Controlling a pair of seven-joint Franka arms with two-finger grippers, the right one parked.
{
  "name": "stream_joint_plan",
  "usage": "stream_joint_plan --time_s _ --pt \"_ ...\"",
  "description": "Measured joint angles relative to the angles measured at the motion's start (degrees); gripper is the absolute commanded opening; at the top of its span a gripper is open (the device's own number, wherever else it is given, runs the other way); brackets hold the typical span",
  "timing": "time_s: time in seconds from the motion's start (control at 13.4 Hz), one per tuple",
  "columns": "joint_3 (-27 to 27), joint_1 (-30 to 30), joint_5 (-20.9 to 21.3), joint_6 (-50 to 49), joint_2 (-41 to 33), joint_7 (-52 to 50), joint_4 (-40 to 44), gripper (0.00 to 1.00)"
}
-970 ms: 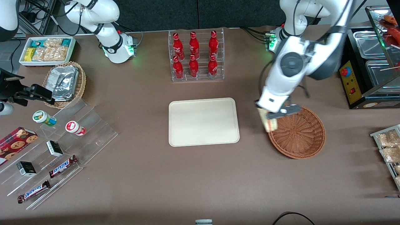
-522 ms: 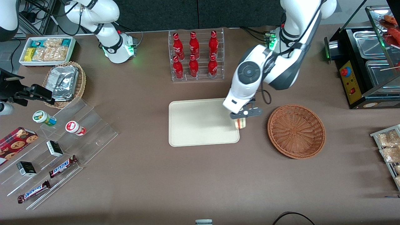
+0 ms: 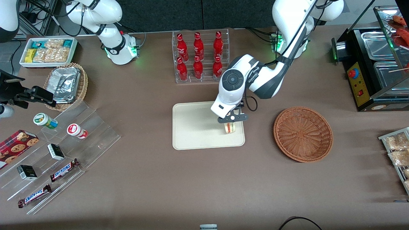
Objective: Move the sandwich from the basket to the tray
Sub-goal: 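Lower the sandwich onto the tray center and open the left gripper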
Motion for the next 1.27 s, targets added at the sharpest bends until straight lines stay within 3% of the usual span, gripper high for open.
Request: stream_joint_plan --time_s 0.52,1.04,1.12,1.19,1.27 --pt "0.0 -3.74 0.0 7.9 3.55 -1.89 0.12 0.0" --pt "0.14 -6.54 0.0 9.25 7.76 -2.97 2.13 0.0" --pt "0.21 -6.54 0.0 9.25 8.29 -2.97 2.59 0.28" --pt "0.23 -6.54 0.0 9.25 8.74 -2.97 2.97 0.7" --pt "0.25 -6.54 -0.01 9.26 9.03 -2.97 3.36 0.94"
